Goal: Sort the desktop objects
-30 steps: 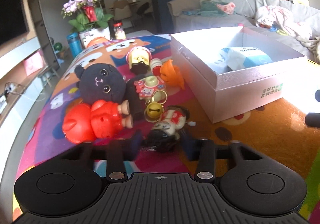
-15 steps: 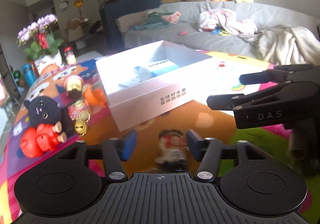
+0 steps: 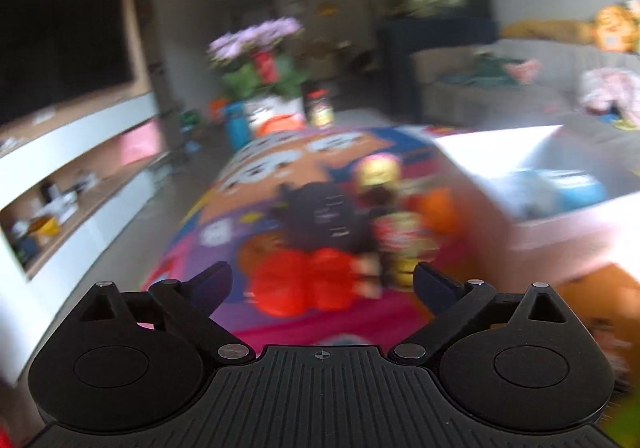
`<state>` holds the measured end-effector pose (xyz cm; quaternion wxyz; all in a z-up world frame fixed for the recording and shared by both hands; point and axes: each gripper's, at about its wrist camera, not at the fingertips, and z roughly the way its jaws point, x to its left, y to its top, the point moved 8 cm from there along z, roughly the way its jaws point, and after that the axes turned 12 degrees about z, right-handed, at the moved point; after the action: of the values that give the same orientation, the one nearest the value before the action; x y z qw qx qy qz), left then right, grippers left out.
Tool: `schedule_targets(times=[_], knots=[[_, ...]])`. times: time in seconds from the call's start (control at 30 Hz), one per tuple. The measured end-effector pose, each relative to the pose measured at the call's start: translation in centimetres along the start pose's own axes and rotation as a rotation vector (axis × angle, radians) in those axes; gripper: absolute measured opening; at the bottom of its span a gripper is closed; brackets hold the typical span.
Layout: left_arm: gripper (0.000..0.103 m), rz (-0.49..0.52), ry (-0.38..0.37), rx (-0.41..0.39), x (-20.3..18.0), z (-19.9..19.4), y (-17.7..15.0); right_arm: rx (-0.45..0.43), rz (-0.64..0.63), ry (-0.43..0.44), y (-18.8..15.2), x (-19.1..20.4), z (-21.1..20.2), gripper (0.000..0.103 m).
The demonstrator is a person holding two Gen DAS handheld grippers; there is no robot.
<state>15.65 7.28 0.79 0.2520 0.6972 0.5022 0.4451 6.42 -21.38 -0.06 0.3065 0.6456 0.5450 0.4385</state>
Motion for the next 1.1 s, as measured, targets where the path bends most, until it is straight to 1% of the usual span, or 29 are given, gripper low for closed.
schedule_targets(times=[0.07, 0.13, 0.2, 0.33, 0.4, 0.47, 0.57, 0.6, 0.63, 0.7, 0.77, 0.8, 0.87, 0.9, 0.93, 1.03, 1.1], knots=[[0.1, -0.015, 0.006, 0.055, 0.3, 2.5, -0.3, -0.001, -0.005, -0.004, 0.0, 0.1, 0.0, 0.1], [0.1, -0.049, -0.027, 0.099, 0.2, 4.5, -0.6, 0.002, -0.008, -0.009, 0.0, 0.1, 0.1, 0.101], [0.1, -0.078, -0.046, 0.122, 0.0, 5.8, -0.5, 0.006, -0.008, -0.011, -0.1, 0.1, 0.2, 0.101], [0.101, -0.092, -0.008, 0.149, 0.2, 7.6, -0.3, 0.02, -0.004, -0.009, -0.2, 0.1, 0.4, 0.102], [0.097, -0.082, 0.009, 0.165, 0.3, 7.6, -0.4, 0.019, 0.001, -0.008, -0.2, 0.1, 0.5, 0.103], [0.097, -0.077, 0.031, 0.166, 0.4, 6.9, -0.9, 0.021, 0.003, -0.005, -0.2, 0.0, 0.5, 0.103], [0.097, -0.088, -0.005, 0.151, -0.2, 5.0, -1.5, 0.025, 0.006, -0.002, -0.3, 0.0, 0.6, 0.103], [0.097, -0.098, -0.034, 0.135, -0.7, 4.0, -1.6, 0.026, 0.007, -0.001, -0.3, 0.0, 0.6, 0.103], [0.097, -0.108, -0.08, 0.11, -1.4, 2.8, -1.6, 0.027, 0.008, -0.002, -0.2, 0.0, 0.6, 0.103], [0.097, -0.117, -0.199, 0.042, -3.4, 0.0, -1.4, 0.029, 0.005, -0.004, -0.3, 0.0, 0.6, 0.103], [0.098, -0.104, -0.292, -0.009, -5.4, -2.4, -1.7, 0.032, 0.001, -0.009, -0.3, 0.1, 0.6, 0.103], [0.098, -0.098, -0.324, -0.017, -6.3, -3.3, -2.0, 0.033, -0.003, -0.012, -0.3, 0.1, 0.7, 0.103], [0.098, -0.087, -0.362, 0.0, -7.4, -4.4, -3.1, 0.031, -0.013, -0.021, -0.3, 0.2, 0.6, 0.103], [0.099, -0.079, -0.369, 0.01, -7.7, -4.8, -3.7, 0.031, -0.019, -0.023, -0.3, 0.3, 0.6, 0.103], [0.099, -0.064, -0.362, 0.017, -7.8, -5.2, -4.3, 0.031, -0.027, -0.025, -0.4, 0.4, 0.6, 0.103], [0.1, -0.052, -0.307, 0.029, -6.8, -6.4, -5.3, 0.035, -0.051, -0.03, -0.5, 0.8, 0.7, 0.103], [0.1, -0.048, -0.253, 0.039, -5.6, -6.8, -5.9, 0.034, -0.069, -0.032, -0.6, 1.0, 0.7, 0.103]])
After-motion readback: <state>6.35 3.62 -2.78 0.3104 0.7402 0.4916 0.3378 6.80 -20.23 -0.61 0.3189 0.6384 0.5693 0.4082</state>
